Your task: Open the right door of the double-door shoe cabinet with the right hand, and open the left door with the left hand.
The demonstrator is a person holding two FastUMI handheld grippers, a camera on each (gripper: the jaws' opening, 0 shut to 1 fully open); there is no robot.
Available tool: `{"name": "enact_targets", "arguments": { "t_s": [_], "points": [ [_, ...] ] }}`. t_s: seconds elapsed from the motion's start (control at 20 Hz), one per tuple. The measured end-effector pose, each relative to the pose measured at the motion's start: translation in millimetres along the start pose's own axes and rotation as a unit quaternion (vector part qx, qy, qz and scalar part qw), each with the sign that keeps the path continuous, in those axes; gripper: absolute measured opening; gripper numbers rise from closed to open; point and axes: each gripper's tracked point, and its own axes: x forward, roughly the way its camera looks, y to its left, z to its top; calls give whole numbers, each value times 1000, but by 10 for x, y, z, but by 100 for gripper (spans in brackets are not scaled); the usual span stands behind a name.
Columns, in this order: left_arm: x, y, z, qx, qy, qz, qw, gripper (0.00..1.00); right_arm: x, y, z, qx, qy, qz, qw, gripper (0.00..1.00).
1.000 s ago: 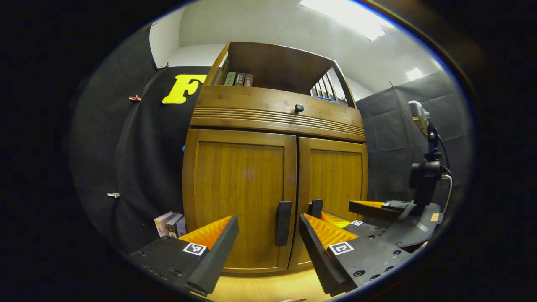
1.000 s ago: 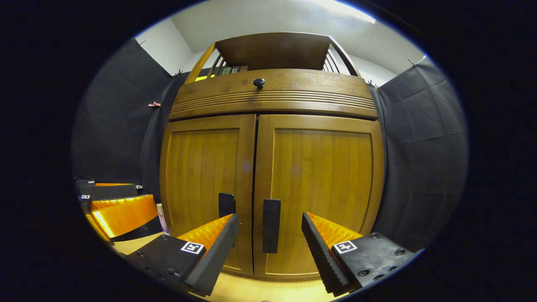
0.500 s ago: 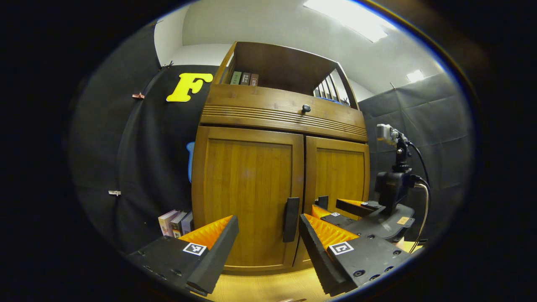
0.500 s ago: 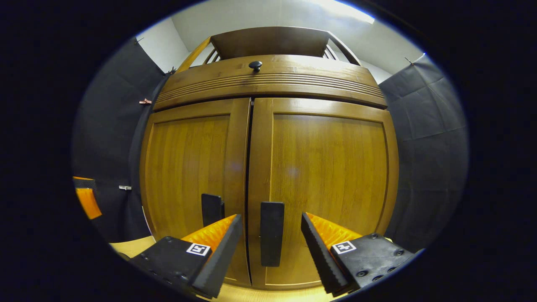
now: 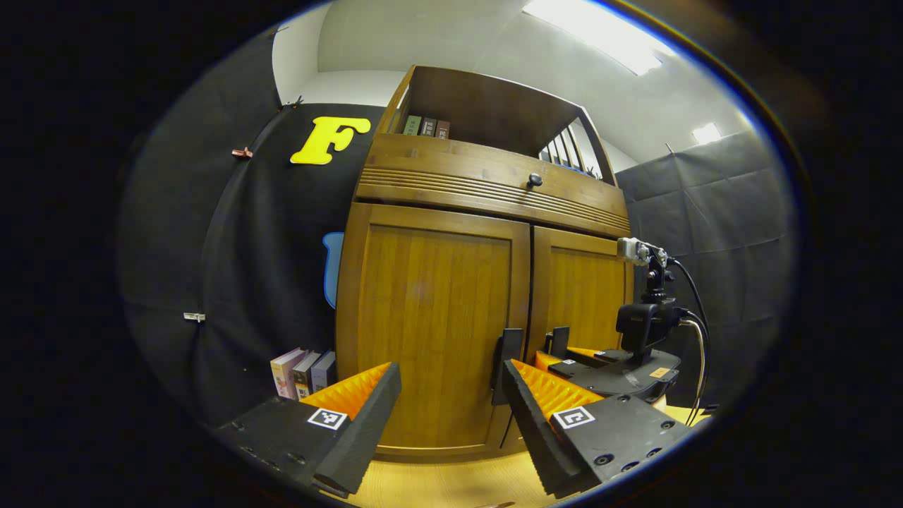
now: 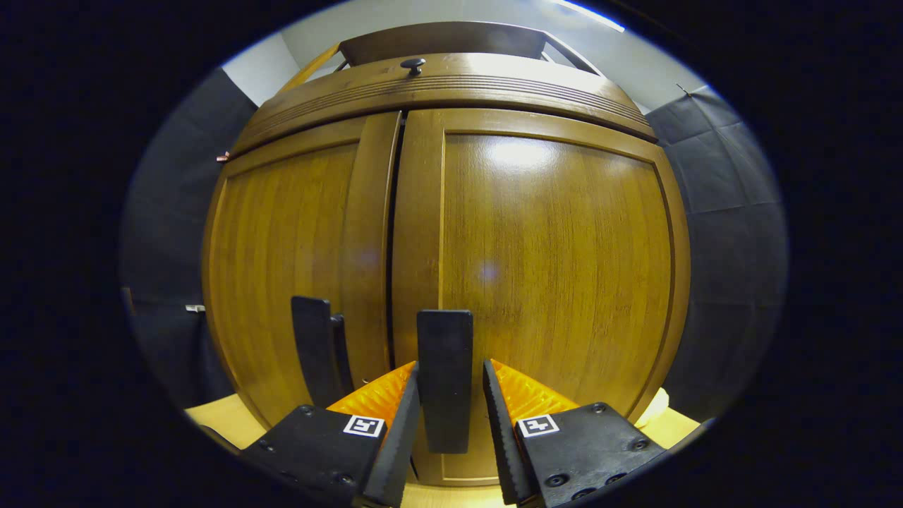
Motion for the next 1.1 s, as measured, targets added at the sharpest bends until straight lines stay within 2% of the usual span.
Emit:
{"name": "enact_targets", "arguments": {
  "t_s": [0.05,0.15,0.3,0.4,0.5,0.55,0.75,0.8,1.1],
  "points": [
    [25,14,-16,-2,2,2,1000,90,-58,90,28,9,-5,21,1000,55],
    [57,43,-46,-6,7,5,1000,90,-2,44,32,3,-9,6,1000,34],
    [81,52,-84,-5,15,10,1000,90,14,69,9,2,-3,8,1000,24],
    [83,41,-86,-3,17,11,1000,90,-10,72,9,0,-1,13,1000,28],
    [75,27,-73,2,17,12,1000,90,-46,71,9,-2,3,18,1000,28],
    [81,9,-75,4,16,12,1000,90,-96,69,3,-1,6,24,1000,24],
    [61,-147,-80,9,18,4,1000,90,-376,30,30,-1,11,47,999,28],
    [57,-181,-85,8,19,2,1000,90,-456,5,44,-2,12,51,999,24],
    [39,-382,-111,7,24,-5,1000,89,-928,-169,97,-4,9,76,997,24]
  ]
}}
